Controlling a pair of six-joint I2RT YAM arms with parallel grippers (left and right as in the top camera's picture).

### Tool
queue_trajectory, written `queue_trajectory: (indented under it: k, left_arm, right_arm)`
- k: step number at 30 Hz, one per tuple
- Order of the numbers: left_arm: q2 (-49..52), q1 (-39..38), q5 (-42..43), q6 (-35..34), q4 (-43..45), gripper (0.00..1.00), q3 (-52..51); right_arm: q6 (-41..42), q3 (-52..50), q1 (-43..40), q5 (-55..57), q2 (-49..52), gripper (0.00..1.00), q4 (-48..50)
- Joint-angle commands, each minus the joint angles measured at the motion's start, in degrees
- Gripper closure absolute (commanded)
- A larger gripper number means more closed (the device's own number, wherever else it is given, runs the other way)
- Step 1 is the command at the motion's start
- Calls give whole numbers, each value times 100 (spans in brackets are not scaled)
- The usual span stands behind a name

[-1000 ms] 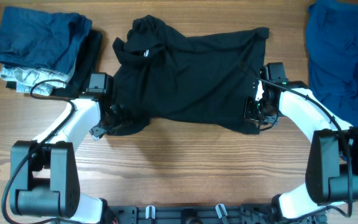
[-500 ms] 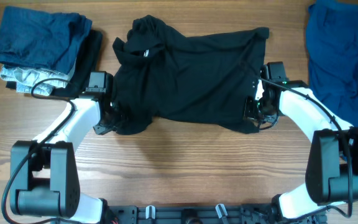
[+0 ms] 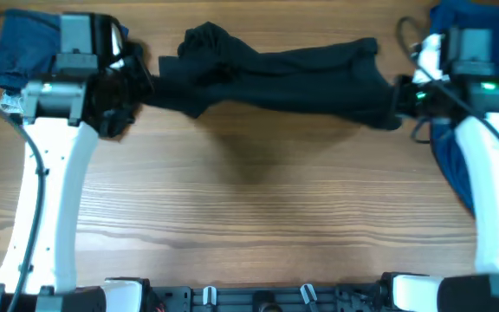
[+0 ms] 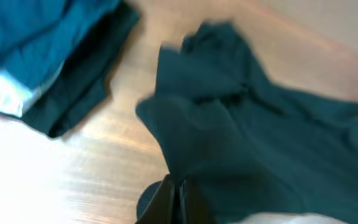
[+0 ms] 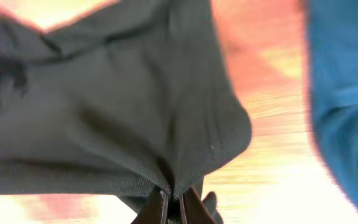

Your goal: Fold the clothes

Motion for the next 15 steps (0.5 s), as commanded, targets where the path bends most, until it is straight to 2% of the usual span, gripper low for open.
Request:
queue_trajectory:
  k: [1, 8, 11, 15]
  left_arm:
    - [-201, 13, 0, 133, -42, 96, 435]
    - [-671, 11, 0, 136, -411, 96, 1676]
    - [-1043, 11, -2, 136, -479, 96, 2135]
    - [-1497, 11, -138, 133, -380, 96, 2258]
  right_arm:
    - [-479, 793, -446, 11, -378, 96, -203]
    - [-833, 1943, -514, 173, -728, 96, -756]
    - [-828, 2046, -514, 173, -970, 96, -804]
    - [-828, 2046, -514, 173, -1300, 96, -713]
